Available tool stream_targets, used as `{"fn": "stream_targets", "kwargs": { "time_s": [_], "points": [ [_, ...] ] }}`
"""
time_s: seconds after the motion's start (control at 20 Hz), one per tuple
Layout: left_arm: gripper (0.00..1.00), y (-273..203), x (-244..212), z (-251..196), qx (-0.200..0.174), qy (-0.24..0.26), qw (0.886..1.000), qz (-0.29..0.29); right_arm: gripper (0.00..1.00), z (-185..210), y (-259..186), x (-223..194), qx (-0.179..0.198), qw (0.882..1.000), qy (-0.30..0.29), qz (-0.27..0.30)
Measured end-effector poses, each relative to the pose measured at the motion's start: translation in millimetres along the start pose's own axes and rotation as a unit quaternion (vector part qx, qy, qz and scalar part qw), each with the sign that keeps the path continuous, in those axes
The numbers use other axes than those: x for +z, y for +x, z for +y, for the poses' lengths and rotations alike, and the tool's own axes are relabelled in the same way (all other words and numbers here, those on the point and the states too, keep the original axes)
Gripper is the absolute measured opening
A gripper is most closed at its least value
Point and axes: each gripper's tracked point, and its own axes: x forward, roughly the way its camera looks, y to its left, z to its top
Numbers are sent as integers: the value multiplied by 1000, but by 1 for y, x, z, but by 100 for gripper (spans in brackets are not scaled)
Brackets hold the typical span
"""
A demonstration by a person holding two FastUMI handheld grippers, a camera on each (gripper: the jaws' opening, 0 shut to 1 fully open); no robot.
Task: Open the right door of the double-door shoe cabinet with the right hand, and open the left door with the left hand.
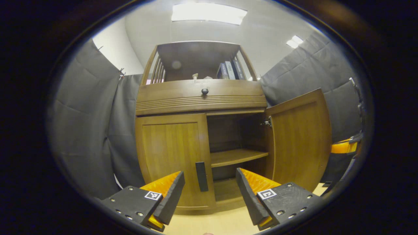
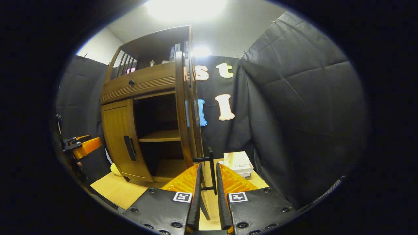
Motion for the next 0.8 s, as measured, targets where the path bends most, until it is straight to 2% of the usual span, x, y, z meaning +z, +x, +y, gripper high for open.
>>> {"fn": "stream_targets", "kwargs": {
  "time_s": [0.05,0.25,0.3,0.6,0.65,0.7,0.75,0.8],
  "points": [
    [92,1,-1,1,3,-1,1000,0,29,5,-4,3,-2,1000,-4,-5],
    [92,3,-3,3,12,-9,1000,2,92,6,-28,20,-37,998,-23,-34],
    [92,4,-3,4,15,-7,1000,2,96,7,-34,21,-43,998,-26,-37],
    [92,10,-8,10,24,-9,1000,5,96,14,-53,18,-60,997,-38,-35],
    [88,10,-9,9,26,-12,1000,5,96,16,-55,17,-62,997,-39,-33],
    [92,12,-8,9,27,-14,1000,4,93,17,-57,14,-63,997,-41,-31],
    [92,13,-9,10,29,-13,999,6,93,18,-59,12,-64,997,-43,-28],
    [92,13,-10,10,29,-12,999,8,97,17,-59,10,-66,997,-44,-25]
  ]
}}
